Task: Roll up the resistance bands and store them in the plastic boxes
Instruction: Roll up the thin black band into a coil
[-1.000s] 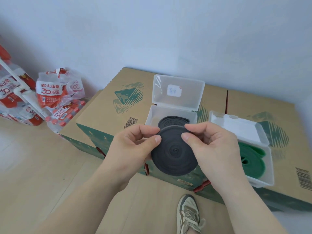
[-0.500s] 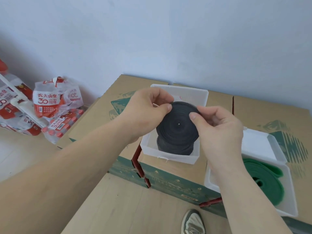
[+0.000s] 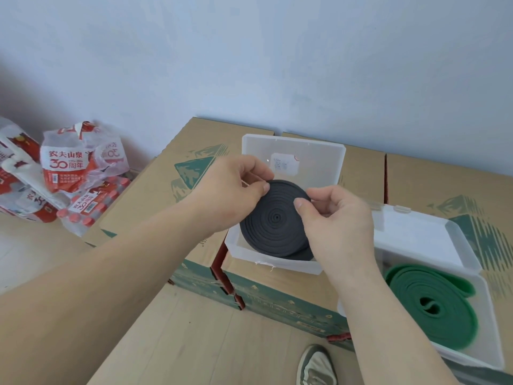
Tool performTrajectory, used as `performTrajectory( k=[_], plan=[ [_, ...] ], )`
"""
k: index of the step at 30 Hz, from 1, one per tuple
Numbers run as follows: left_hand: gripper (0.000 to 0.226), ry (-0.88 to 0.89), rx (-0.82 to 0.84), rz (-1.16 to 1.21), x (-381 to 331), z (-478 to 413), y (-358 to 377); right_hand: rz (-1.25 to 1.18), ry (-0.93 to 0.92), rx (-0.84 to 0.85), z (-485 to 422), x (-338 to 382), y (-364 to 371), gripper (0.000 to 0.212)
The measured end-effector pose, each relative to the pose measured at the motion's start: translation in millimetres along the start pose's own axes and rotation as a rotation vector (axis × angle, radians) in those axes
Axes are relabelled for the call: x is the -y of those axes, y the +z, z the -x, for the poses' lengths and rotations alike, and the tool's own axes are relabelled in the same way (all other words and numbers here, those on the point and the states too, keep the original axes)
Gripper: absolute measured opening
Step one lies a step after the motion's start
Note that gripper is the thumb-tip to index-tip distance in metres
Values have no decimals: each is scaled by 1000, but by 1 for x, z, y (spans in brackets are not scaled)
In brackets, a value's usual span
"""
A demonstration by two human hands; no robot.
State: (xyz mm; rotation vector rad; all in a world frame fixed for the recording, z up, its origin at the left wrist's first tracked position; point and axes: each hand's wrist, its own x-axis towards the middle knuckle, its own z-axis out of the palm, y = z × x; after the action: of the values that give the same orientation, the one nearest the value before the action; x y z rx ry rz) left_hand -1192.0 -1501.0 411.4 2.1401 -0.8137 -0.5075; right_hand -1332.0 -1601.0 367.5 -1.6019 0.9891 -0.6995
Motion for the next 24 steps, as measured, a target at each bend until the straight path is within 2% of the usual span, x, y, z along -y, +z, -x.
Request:
performTrajectory(
  k=[4,8,14,18,20,24],
  plan=[
    [17,-26,66,-106,5,1,-3,54,41,38,1,2,0,13],
    [19,0,120,-228,1,1,-7,147,-4,44,3,3,5,7],
    [70,82,295,-331,3,27,-13,257,-34,88,7,2,8,6],
    [107,256,376,-663,12,38,-15,333,-42,127,6,3,7,7],
    [112,270,375,-662,19,39,-15,363,-27,164,6,3,7,11],
    [106,354,297,-565,26,42,-11,440,-37,216,8,3,9,19]
  ],
)
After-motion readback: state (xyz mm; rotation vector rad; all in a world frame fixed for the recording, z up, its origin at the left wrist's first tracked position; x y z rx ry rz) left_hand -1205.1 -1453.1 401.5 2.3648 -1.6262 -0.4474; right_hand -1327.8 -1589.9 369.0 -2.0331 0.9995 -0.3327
